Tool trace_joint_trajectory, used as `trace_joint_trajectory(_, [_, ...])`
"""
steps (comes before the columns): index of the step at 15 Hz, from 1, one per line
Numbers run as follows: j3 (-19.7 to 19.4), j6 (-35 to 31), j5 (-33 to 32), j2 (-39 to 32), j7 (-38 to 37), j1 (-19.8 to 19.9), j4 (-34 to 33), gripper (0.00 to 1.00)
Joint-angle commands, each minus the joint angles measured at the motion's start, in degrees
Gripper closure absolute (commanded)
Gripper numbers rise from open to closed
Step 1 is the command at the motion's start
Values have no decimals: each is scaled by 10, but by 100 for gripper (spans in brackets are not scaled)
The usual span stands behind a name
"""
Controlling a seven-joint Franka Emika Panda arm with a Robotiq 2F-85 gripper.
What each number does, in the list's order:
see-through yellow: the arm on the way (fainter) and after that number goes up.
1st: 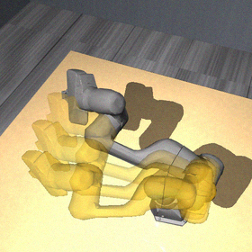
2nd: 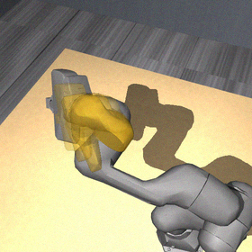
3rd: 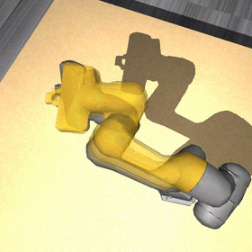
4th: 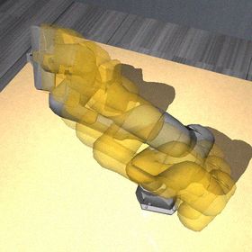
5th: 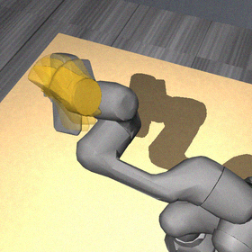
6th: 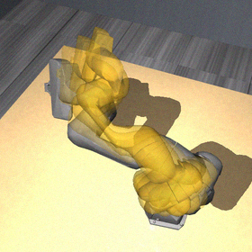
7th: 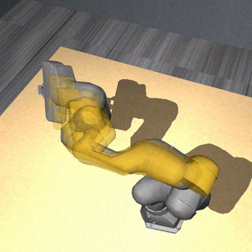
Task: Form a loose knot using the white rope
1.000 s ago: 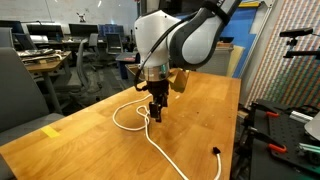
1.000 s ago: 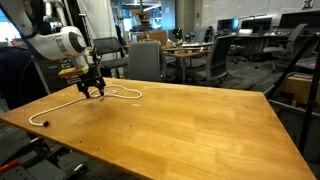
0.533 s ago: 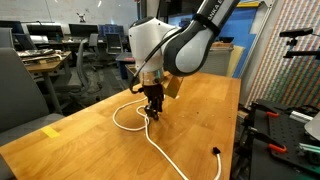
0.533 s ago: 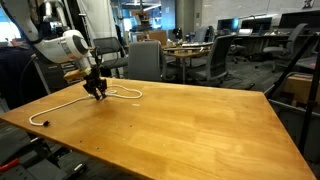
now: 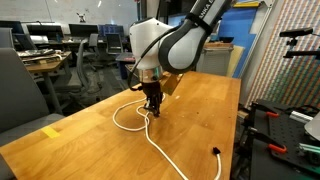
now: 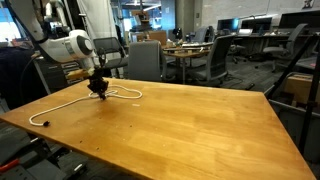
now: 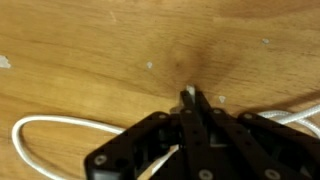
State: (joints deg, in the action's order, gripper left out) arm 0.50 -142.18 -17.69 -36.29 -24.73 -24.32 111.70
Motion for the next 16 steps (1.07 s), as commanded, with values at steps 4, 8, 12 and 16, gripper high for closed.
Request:
trace_joint_trajectory(4, [-10,-69,13,33,43,34,16,95])
trace_joint_trajectory(8, [-39,-64,-63,34,43,-4,-19,96])
trace_joint_trajectory(12, [-5,-50,-57,3,103,8,-62,95])
trace_joint_trajectory(16, [11,-42,-47,-31,153,16,-92,94])
